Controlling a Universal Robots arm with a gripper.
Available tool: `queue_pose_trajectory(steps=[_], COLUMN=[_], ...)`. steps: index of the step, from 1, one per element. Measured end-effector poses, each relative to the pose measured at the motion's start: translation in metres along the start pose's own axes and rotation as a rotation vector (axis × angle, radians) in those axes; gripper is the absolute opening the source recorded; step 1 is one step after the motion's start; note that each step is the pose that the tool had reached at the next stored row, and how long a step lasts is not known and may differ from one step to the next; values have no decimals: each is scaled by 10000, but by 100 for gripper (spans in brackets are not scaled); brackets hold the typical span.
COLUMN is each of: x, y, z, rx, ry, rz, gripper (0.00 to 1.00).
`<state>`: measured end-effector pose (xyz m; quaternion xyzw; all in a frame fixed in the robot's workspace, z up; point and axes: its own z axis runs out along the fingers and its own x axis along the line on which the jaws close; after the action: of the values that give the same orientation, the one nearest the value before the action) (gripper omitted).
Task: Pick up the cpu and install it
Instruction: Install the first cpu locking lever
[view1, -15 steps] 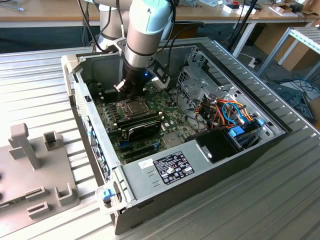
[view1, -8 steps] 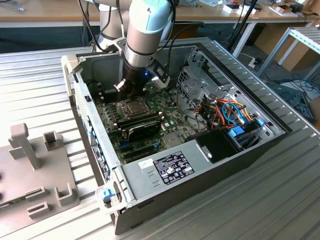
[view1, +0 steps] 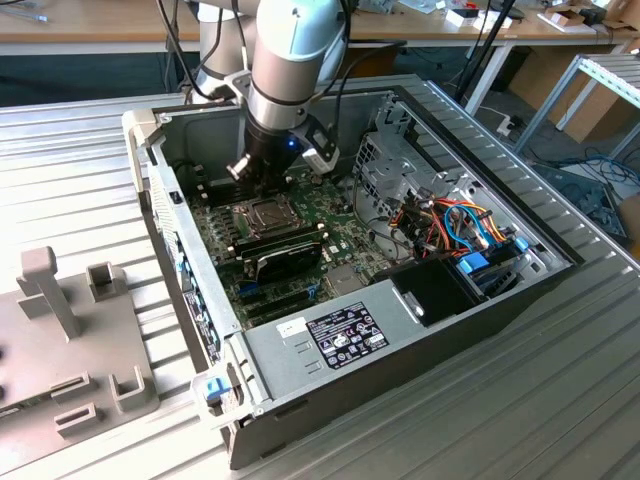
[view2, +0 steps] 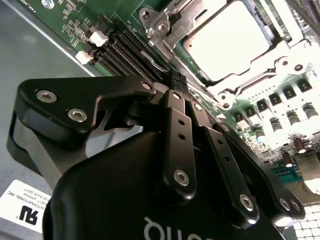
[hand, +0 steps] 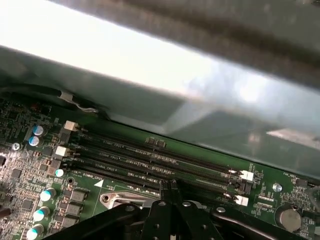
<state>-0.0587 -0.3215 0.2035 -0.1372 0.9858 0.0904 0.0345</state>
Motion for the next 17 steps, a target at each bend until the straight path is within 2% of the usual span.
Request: queue_pose_trajectory(steps=[1,7,9,12,17], x=[-4,-2,-3,-9,-9], y=[8,7,9,21,22], z=[7,2,-12,-73,-78], rx=[-23,3,4,3,8], ry=[-12,1,5,0,2], rz=[-2,-1,0,0,-2], gripper=[11,11,11,11,11])
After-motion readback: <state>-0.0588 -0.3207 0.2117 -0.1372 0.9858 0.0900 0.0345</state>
